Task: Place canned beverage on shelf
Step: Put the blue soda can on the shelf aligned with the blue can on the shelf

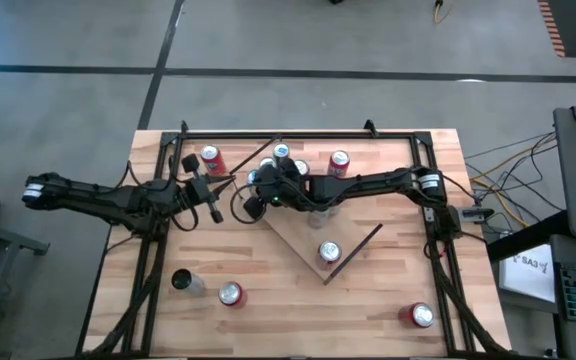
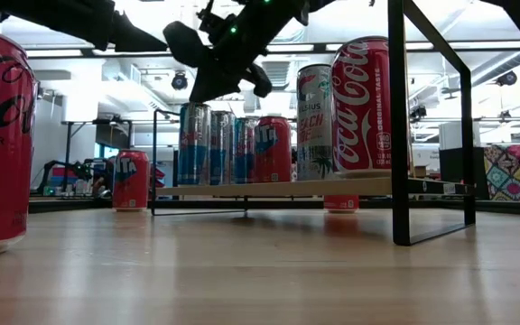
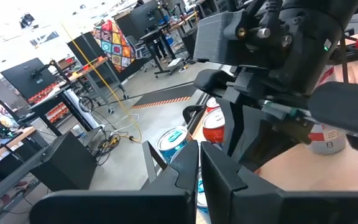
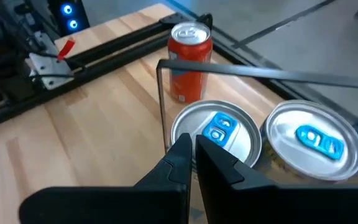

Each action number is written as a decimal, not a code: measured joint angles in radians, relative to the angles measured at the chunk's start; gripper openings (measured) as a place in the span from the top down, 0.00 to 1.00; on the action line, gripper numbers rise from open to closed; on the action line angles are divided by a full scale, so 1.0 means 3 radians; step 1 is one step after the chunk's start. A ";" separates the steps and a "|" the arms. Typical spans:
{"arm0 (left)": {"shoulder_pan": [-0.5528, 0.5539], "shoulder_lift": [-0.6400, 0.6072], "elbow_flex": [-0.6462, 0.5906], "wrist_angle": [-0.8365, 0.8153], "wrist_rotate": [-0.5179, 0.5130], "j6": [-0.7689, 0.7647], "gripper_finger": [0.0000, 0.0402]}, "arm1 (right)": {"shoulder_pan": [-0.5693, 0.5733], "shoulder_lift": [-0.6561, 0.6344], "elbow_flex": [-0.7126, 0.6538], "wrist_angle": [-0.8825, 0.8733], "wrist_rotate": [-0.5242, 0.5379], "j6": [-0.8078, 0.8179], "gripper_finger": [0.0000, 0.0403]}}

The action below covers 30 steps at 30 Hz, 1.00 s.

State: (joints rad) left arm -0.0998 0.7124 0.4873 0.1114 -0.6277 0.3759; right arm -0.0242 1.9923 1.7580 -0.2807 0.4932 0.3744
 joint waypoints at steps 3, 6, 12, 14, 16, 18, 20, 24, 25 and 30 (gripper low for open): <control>0.0000 0.0001 0.0000 -0.0001 0.0000 0.0000 1.00 | 0.0000 -0.0004 0.0000 -0.0061 -0.0002 0.0015 0.97; -0.0001 0.0001 0.0000 -0.0002 0.0000 0.0000 1.00 | 0.0000 -0.0020 0.0000 -0.0102 -0.0008 0.0010 0.97; 0.0000 0.0001 0.0000 -0.0003 0.0000 0.0000 1.00 | 0.0000 -0.0029 0.0000 -0.0106 -0.0005 -0.0063 0.97; -0.0001 0.0001 0.0000 -0.0002 0.0000 0.0000 1.00 | 0.0000 -0.0032 0.0000 -0.0104 -0.0005 -0.0065 0.97; -0.0001 0.0001 0.0000 -0.0003 0.0000 0.0000 1.00 | 0.0000 -0.0042 0.0000 -0.0106 -0.0008 -0.0077 0.97; -0.0001 0.0001 0.0000 -0.0002 0.0000 0.0000 1.00 | 0.0003 -0.0062 -0.0004 -0.0108 -0.0009 -0.0088 0.97; 0.0000 0.0001 0.0000 -0.0002 0.0000 0.0000 1.00 | 0.0013 -0.0084 -0.0004 -0.0090 -0.0010 -0.0092 0.97; -0.0001 0.0002 0.0000 -0.0051 0.0018 -0.0001 1.00 | 0.0023 -0.0102 -0.0004 -0.0070 -0.0255 -0.0142 0.97; 0.0000 0.0009 0.0000 -0.0081 0.0020 -0.0007 1.00 | 0.0023 -0.0102 -0.0004 -0.0073 -0.0343 -0.0148 0.97; 0.0000 0.0054 0.0000 -0.0158 0.0039 -0.0051 1.00 | 0.0031 -0.0098 -0.0004 -0.0103 -0.0447 -0.0177 0.97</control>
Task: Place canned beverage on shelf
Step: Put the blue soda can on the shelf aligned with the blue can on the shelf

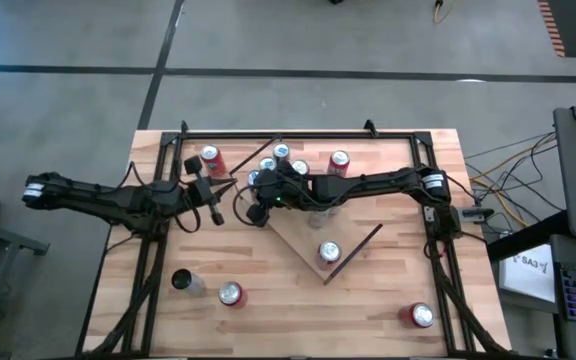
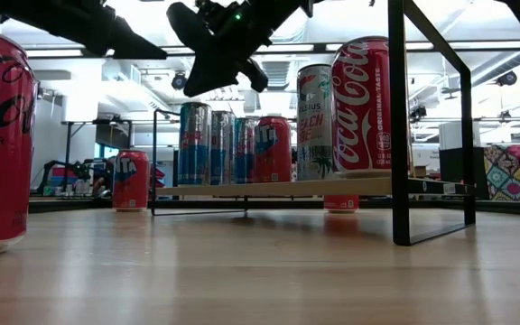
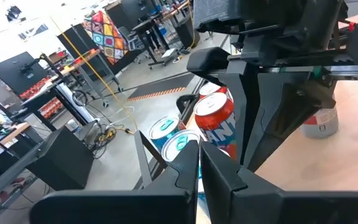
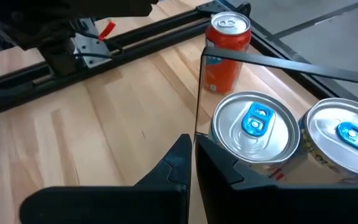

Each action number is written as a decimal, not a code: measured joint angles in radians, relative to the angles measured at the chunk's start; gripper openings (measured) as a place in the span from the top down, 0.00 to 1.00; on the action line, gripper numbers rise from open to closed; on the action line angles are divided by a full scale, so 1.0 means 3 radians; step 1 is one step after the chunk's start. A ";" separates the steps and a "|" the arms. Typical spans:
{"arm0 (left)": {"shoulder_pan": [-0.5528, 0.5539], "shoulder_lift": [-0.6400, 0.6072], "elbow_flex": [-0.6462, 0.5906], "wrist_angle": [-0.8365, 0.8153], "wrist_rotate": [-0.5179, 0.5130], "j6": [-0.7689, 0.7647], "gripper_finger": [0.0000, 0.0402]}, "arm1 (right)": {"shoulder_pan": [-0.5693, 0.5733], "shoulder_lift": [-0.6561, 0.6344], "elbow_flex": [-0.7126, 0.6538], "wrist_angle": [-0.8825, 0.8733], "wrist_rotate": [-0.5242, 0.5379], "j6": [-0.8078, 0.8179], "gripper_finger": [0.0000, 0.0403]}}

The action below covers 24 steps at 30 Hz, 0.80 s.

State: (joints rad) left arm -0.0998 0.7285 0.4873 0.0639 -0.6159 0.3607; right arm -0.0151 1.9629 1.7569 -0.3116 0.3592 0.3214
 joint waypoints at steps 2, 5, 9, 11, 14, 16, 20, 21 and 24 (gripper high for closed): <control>0.0000 0.0018 0.0000 0.0000 0.0000 -0.0001 1.00 | 0.0000 0.0002 0.0000 -0.0021 0.0013 -0.0005 0.97; 0.0000 0.0034 0.0000 0.0005 0.0000 0.0002 1.00 | -0.0014 0.0004 0.0000 -0.0028 0.0023 -0.0082 0.97; 0.0000 0.0032 0.0001 0.0020 -0.0001 0.0029 1.00 | -0.0046 0.0004 0.0000 -0.0018 0.0023 -0.0114 0.97; 0.0000 0.0033 0.0016 0.0022 -0.0001 0.0025 1.00 | -0.0055 0.0004 0.0000 -0.0017 0.0024 -0.0148 0.97; 0.0000 0.0034 0.0034 0.0046 -0.0001 -0.0001 1.00 | -0.0053 0.0004 0.0000 -0.0016 0.0024 -0.0155 0.97; 0.0000 0.0035 0.0034 0.0043 -0.0001 -0.0004 1.00 | -0.0052 0.0006 0.0000 -0.0005 0.0024 -0.0174 0.97; 0.0000 0.0035 0.0034 0.0041 -0.0003 -0.0005 1.00 | -0.0052 0.0008 0.0000 0.0050 0.0024 -0.0194 0.97; 0.0000 0.0035 0.0034 0.0040 -0.0003 0.0011 1.00 | -0.0052 0.0008 0.0000 0.0054 0.0024 -0.0200 0.97; 0.0000 0.0035 0.0034 0.0039 -0.0004 0.0042 1.00 | -0.0052 0.0008 0.0000 0.0051 0.0024 -0.0207 0.97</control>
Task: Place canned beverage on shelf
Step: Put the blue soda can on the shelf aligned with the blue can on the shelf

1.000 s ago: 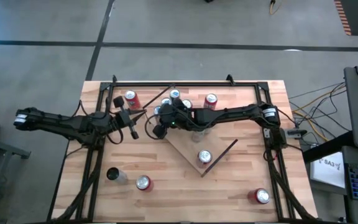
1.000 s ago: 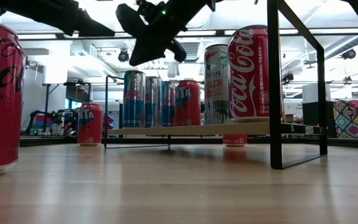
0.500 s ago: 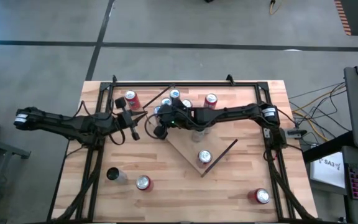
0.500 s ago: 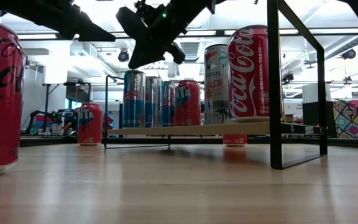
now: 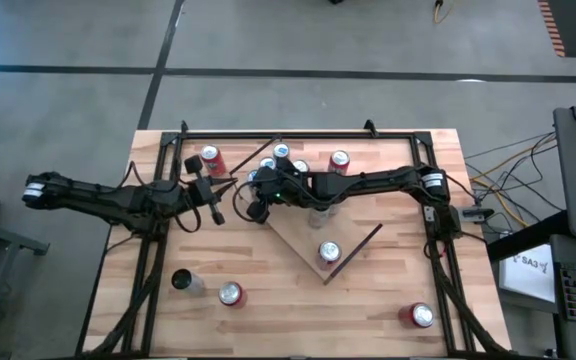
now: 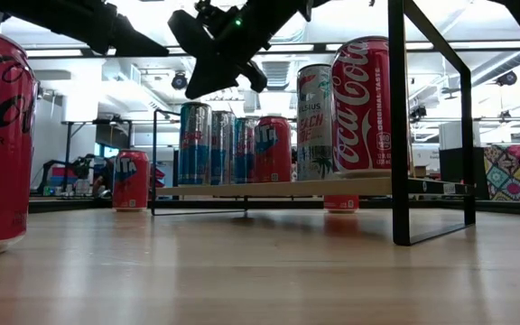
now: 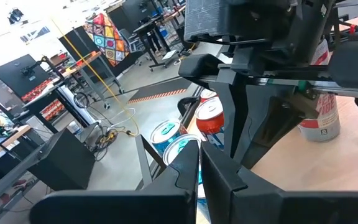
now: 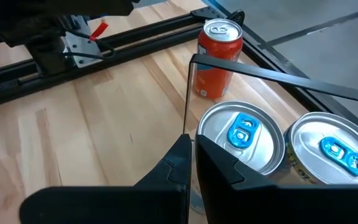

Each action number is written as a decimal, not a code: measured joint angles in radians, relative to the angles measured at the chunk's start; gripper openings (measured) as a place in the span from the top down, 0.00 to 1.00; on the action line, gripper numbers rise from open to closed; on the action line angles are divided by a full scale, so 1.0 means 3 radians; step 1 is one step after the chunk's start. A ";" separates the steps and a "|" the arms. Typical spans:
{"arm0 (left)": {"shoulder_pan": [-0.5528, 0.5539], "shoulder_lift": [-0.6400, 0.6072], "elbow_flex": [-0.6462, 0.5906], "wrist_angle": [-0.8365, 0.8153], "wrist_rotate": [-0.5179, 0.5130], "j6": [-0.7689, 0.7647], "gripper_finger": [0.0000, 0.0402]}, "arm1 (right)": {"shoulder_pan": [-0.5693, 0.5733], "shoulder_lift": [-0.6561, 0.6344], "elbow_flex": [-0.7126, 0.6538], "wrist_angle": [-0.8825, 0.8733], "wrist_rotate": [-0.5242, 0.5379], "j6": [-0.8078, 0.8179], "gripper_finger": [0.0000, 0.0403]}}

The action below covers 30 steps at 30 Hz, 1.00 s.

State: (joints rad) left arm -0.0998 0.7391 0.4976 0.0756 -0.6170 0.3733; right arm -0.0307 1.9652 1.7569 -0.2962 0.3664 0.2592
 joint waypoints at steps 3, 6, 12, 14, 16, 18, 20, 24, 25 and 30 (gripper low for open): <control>0.0000 0.0000 0.0000 -0.0002 -0.0001 0.0002 1.00 | 0.0002 -0.0015 0.0000 -0.0033 -0.0004 0.0003 0.97; -0.0001 0.0000 0.0000 -0.0002 -0.0002 0.0004 1.00 | 0.0021 -0.0046 0.0000 -0.0062 -0.0007 0.0003 0.97; 0.0000 0.0000 0.0000 -0.0005 -0.0004 0.0008 1.00 | 0.0059 -0.0088 0.0001 -0.0068 -0.0012 -0.0041 0.97; 0.0000 0.0000 0.0000 -0.0005 -0.0003 0.0008 1.00 | 0.0064 -0.0100 0.0001 -0.0069 -0.0012 -0.0072 0.97; -0.0001 0.0000 0.0000 -0.0005 -0.0004 0.0008 1.00 | 0.0066 -0.0107 0.0001 -0.0066 -0.0009 -0.0084 0.97; 0.0000 0.0000 0.0000 -0.0005 -0.0004 0.0009 1.00 | 0.0066 -0.0107 0.0001 -0.0072 -0.0010 -0.0085 0.97; 0.0000 0.0000 0.0000 -0.0005 -0.0004 0.0009 1.00 | 0.0066 -0.0107 0.0002 -0.0122 -0.0010 -0.0086 0.97; 0.0000 0.0000 -0.0001 -0.0005 -0.0004 0.0009 1.00 | 0.0066 -0.0117 0.0003 -0.0326 -0.0011 -0.0036 0.97; 0.0000 0.0000 -0.0001 -0.0005 -0.0004 0.0009 1.00 | 0.0066 -0.0121 0.0003 -0.0385 -0.0012 -0.0012 0.97; -0.0001 0.0000 -0.0001 -0.0005 -0.0004 0.0009 1.00 | 0.0071 -0.0178 0.0003 -0.0587 -0.0047 0.0074 0.97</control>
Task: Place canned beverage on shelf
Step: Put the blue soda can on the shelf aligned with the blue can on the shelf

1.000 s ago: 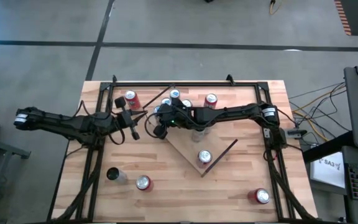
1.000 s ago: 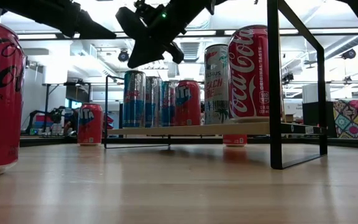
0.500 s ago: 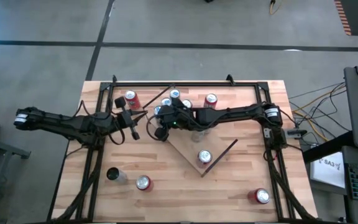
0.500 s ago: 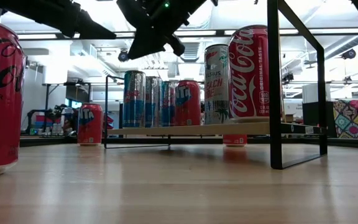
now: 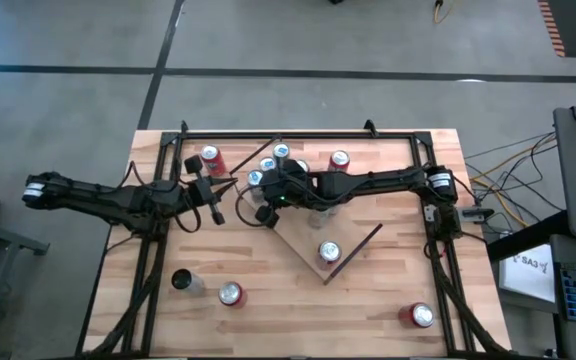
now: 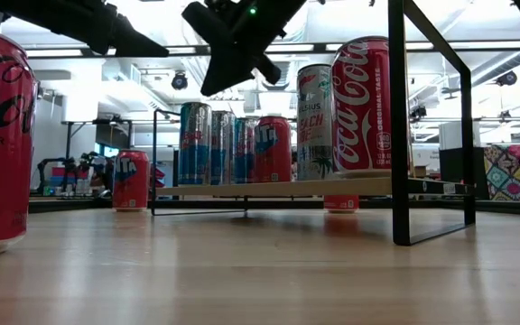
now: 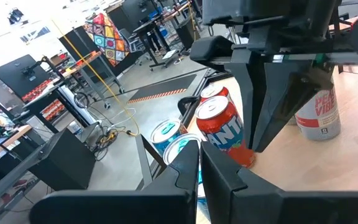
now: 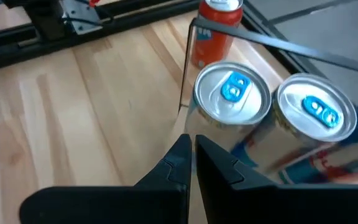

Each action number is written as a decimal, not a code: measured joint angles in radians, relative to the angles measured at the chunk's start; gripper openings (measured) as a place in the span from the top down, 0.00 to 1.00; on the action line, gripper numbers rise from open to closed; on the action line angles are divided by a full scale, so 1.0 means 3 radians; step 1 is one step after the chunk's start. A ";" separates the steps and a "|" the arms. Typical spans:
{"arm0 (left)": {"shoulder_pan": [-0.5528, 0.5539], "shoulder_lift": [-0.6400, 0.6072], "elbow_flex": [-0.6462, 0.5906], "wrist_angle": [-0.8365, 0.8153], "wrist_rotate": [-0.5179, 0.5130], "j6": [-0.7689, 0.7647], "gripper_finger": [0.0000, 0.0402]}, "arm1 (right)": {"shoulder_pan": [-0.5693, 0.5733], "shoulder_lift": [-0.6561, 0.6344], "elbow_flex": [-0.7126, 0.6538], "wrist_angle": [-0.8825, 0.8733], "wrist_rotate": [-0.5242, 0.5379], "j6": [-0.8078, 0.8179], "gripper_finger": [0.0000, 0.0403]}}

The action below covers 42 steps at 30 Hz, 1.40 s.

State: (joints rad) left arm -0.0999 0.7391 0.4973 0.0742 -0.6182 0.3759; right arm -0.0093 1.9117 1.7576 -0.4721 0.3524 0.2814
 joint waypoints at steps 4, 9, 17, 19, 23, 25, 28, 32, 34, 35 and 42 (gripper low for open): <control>-0.0001 0.0000 0.0000 -0.0001 0.0000 0.0001 1.00 | 0.0003 -0.0068 0.0001 -0.0161 -0.0066 0.0071 0.97; 0.0001 0.0000 0.0000 0.0001 0.0000 0.0000 1.00 | -0.0013 -0.0097 0.0003 -0.0463 -0.0070 0.0203 0.97; 0.0000 0.0000 -0.0001 0.0006 0.0000 0.0001 1.00 | -0.0085 0.0024 0.0003 -0.0263 -0.0052 0.0091 0.97; -0.0001 0.0000 -0.0001 0.0013 0.0000 0.0001 1.00 | -0.0100 0.0053 0.0003 -0.0159 -0.0052 0.0044 0.97; -0.0001 0.0000 -0.0001 0.0013 0.0000 0.0001 1.00 | -0.0124 0.0092 0.0003 0.0027 -0.0052 -0.0015 0.97; -0.0001 0.0000 -0.0001 0.0013 0.0000 0.0001 1.00 | -0.0139 0.0095 0.0003 0.0071 -0.0052 -0.0016 0.97; -0.0001 0.0000 -0.0001 0.0013 0.0000 0.0001 1.00 | -0.0153 0.0095 0.0003 0.0123 -0.0046 -0.0016 0.97; -0.0001 0.0000 -0.0001 0.0013 0.0000 0.0001 1.00 | -0.0167 0.0097 0.0003 0.0146 -0.0041 -0.0016 0.97; -0.0001 0.0000 -0.0001 0.0013 0.0001 0.0001 1.00 | -0.0167 0.0096 0.0003 0.0146 -0.0041 -0.0019 0.97; 0.0001 0.0000 -0.0004 0.0013 0.0001 -0.0003 1.00 | -0.0167 0.0092 0.0003 0.0141 -0.0042 -0.0018 0.97; -0.0001 0.0132 -0.0047 -0.0164 0.0491 -0.0072 1.00 | -0.0167 -0.0152 0.0003 -0.0160 -0.0041 -0.0028 0.97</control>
State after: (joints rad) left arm -0.1001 0.7787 0.4831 0.0249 -0.4708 0.3543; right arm -0.0593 1.8661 1.7584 -0.5203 0.3400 0.2731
